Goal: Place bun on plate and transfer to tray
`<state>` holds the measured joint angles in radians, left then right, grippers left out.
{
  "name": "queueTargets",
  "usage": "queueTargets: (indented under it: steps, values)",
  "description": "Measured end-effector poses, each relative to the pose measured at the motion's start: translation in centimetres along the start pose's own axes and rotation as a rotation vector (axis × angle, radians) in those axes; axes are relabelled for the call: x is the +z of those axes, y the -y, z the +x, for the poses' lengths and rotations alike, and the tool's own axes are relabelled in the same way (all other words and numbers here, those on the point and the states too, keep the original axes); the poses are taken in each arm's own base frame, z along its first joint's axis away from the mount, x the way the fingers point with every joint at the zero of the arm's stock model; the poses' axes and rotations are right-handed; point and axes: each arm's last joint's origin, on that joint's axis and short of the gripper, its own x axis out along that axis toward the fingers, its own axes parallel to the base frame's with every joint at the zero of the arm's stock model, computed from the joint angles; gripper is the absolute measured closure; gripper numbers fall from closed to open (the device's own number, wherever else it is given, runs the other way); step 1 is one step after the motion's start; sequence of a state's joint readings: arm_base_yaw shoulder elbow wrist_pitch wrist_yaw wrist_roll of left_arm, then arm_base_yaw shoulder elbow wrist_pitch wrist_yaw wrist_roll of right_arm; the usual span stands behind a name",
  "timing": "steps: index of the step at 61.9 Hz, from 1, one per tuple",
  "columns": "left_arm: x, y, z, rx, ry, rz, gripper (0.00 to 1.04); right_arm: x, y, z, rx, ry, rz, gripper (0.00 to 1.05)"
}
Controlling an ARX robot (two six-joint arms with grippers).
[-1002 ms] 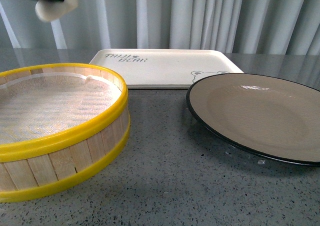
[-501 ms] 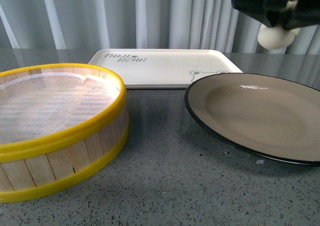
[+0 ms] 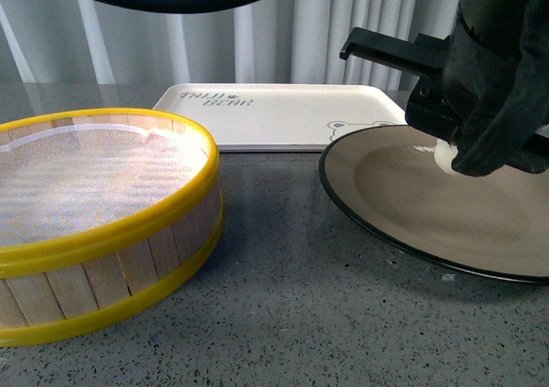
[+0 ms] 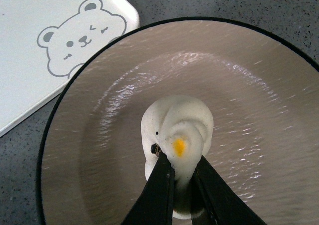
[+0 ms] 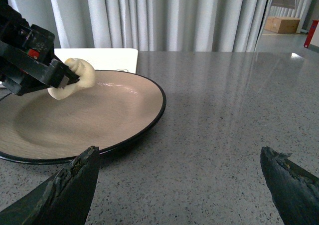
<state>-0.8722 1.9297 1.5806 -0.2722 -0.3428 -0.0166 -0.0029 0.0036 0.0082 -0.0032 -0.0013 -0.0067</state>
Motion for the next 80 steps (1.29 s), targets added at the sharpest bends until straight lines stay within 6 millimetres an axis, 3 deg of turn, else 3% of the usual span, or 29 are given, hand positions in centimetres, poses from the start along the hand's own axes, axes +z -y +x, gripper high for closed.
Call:
queueTargets:
  steps: [43, 56, 62, 80]
  values:
    - [-1.5, 2.1, 2.3, 0.0, -0.051, 0.071, 0.99, 0.0, 0.0, 0.0, 0.0, 0.0, 0.0, 0.09]
    - [-1.3, 2.0, 2.3, 0.001, -0.047, 0.069, 0.7, 0.0, 0.0, 0.0, 0.0, 0.0, 0.0, 0.09]
    - [-1.1, 1.8, 2.4, 0.004, -0.043, 0.06, 0.48, 0.0, 0.0, 0.0, 0.0, 0.0, 0.0, 0.09]
    - [-0.5, 0.9, 2.1, 0.013, -0.032, 0.027, 0.05, 0.0, 0.0, 0.0, 0.0, 0.0, 0.0, 0.09]
